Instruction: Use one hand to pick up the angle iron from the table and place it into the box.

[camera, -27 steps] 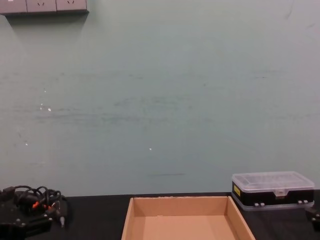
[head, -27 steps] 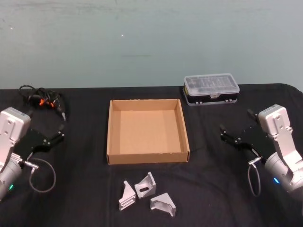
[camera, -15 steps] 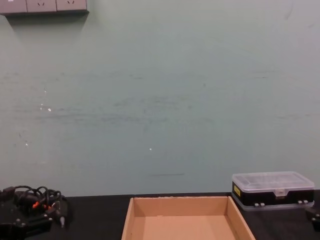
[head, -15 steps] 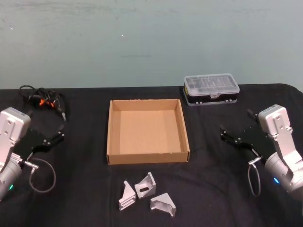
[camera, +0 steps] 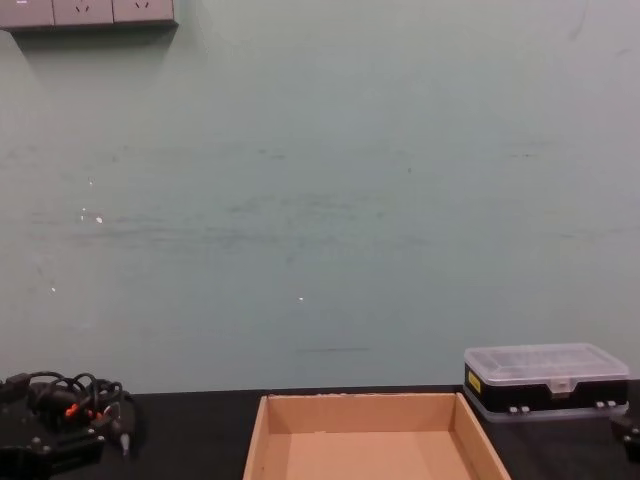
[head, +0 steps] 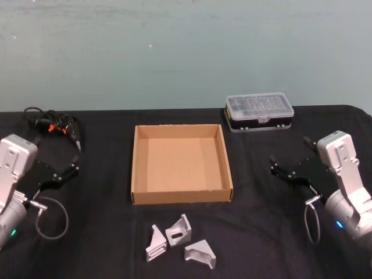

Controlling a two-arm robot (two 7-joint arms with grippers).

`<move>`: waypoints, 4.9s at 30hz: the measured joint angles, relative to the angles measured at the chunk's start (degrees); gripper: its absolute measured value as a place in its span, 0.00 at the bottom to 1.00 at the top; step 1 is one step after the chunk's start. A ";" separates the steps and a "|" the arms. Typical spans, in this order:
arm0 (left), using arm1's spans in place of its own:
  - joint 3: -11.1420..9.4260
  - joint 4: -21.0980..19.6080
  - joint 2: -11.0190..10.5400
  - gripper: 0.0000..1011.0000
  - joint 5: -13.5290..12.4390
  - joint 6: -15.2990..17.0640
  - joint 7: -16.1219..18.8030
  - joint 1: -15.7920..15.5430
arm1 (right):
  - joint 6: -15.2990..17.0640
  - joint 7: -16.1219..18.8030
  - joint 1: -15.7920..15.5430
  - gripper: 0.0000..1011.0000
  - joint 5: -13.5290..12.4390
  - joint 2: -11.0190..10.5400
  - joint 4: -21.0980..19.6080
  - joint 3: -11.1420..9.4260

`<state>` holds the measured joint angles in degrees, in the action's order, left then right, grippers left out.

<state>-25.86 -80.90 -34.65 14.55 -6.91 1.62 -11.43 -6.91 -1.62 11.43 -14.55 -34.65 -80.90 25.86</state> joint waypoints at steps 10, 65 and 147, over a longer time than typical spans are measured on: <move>0.00 0.00 0.00 0.99 0.00 0.00 0.00 0.00 | -1.78 3.96 -0.90 0.99 -2.71 -0.30 -2.19 -1.70; 0.00 0.00 0.00 0.99 0.00 0.00 0.00 0.00 | 17.30 32.66 -4.45 0.99 -6.20 -2.63 -14.02 7.02; 0.00 0.00 0.00 0.99 0.00 0.00 0.00 0.00 | 17.36 31.40 -3.96 0.26 -10.70 -0.02 -17.31 0.55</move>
<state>-25.86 -80.90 -34.65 14.55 -6.91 1.62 -11.43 10.45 29.78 7.48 -25.25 -34.67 -98.21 26.41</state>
